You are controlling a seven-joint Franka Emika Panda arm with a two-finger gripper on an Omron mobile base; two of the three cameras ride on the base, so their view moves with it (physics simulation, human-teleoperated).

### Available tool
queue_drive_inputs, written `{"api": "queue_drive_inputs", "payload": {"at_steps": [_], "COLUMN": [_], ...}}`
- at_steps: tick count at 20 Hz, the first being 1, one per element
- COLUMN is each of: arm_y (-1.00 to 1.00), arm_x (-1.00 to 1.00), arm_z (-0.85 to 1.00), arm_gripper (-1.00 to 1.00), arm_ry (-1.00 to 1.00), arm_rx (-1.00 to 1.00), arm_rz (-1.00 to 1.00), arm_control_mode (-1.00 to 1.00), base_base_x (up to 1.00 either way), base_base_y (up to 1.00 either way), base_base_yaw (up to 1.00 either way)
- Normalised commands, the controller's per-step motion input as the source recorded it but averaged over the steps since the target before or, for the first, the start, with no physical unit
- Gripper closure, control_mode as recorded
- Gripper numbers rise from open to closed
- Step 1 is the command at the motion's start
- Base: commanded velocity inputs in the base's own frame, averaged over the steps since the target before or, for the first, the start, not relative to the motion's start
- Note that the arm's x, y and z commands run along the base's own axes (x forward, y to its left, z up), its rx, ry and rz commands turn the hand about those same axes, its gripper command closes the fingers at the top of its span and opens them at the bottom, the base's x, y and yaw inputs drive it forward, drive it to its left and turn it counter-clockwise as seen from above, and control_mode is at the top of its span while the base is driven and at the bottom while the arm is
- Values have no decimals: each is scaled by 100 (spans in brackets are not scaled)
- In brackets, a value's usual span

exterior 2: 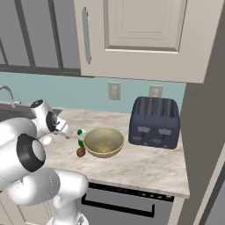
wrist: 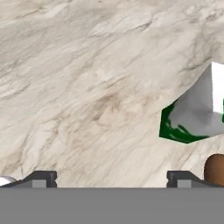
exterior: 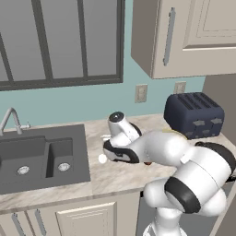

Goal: Gather the eggs and milk located in the vicinity of the sink area and place them right next to the bowl.

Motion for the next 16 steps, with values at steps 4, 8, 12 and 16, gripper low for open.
{"api": "queue_drive_inputs", "payload": {"at_steps": [4,8,12,16], "arm_y": [88,59,23,0], "arm_x": [17,29,20,-2], "arm_z": [5,1,0,6], "arm_gripper": [-100,-100,-100,-100], "arm_ry": [3,4,23,22], "arm_rx": [0,2,4,0], "arm_rz": [0,2,5,0], "arm_control_mode": [-100,-100,-100,-100], "base_base_x": [0,0,0,0], "base_base_y": [0,0,0,0], "base_base_yaw": [0,0,0,0]}}
